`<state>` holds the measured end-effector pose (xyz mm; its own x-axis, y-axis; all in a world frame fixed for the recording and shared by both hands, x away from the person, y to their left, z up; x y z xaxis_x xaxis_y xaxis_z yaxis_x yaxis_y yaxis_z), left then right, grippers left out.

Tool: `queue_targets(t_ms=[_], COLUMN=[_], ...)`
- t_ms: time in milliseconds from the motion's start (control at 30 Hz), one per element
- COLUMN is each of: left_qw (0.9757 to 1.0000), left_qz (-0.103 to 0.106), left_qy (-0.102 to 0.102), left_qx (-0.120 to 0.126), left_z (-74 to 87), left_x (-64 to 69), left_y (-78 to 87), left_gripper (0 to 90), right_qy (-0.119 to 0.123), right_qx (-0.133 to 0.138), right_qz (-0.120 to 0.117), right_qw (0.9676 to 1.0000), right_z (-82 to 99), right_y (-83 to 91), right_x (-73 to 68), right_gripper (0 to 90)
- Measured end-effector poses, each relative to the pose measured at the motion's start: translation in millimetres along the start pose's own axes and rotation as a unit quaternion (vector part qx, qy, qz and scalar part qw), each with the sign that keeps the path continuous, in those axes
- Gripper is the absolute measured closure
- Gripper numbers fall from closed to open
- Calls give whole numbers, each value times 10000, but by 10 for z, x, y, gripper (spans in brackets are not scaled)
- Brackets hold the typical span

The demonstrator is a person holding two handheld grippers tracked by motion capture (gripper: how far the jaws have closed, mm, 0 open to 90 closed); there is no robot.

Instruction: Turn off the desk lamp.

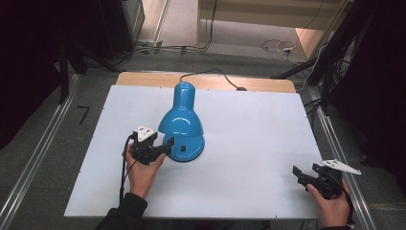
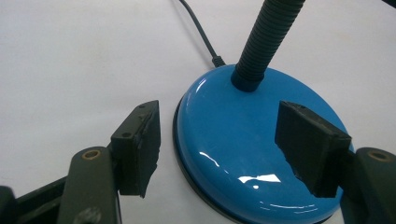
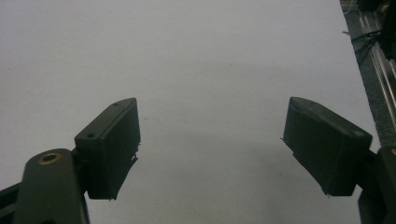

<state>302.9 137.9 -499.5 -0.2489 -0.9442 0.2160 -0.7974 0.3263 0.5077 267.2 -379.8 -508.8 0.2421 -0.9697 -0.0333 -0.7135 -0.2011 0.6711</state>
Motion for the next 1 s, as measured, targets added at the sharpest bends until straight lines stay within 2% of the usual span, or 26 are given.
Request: queue_targets(t_ms=[267, 367, 700, 1000], left_qw=[10000, 10000, 9998, 9997], left_qz=[-32, -54, -102, -175], left_qy=[35, 18, 150, 131], left_qx=[-18, -27, 56, 67], left_z=[-1, -5, -4, 8], left_x=[-49, -90, -244, -312], left_y=[44, 85, 201, 268], left_gripper=[280, 279, 260, 238], right_qy=[-22, -34, -30, -24], right_qx=[0, -2, 5, -3], right_qz=[1, 6, 10, 12], right_qw=[10000, 10000, 10000, 10000], right_z=[0, 1, 2, 4], right_y=[6, 7, 9, 9], right_x=[-4, 3, 5, 2], right_gripper=[175, 175, 175, 175])
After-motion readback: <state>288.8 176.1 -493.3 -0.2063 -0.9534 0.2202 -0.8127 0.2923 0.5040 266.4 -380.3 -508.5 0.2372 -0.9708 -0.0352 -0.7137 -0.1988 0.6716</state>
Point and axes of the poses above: each handheld gripper's, and its own axes: y roughly backward along the jaws, z roughly out of its underside, x roughly to its right, the point moved 2 cm from there along -y, roughly forward along the jaws, and after that the axes turned 3 degrees about y, right-handed, at the moved point
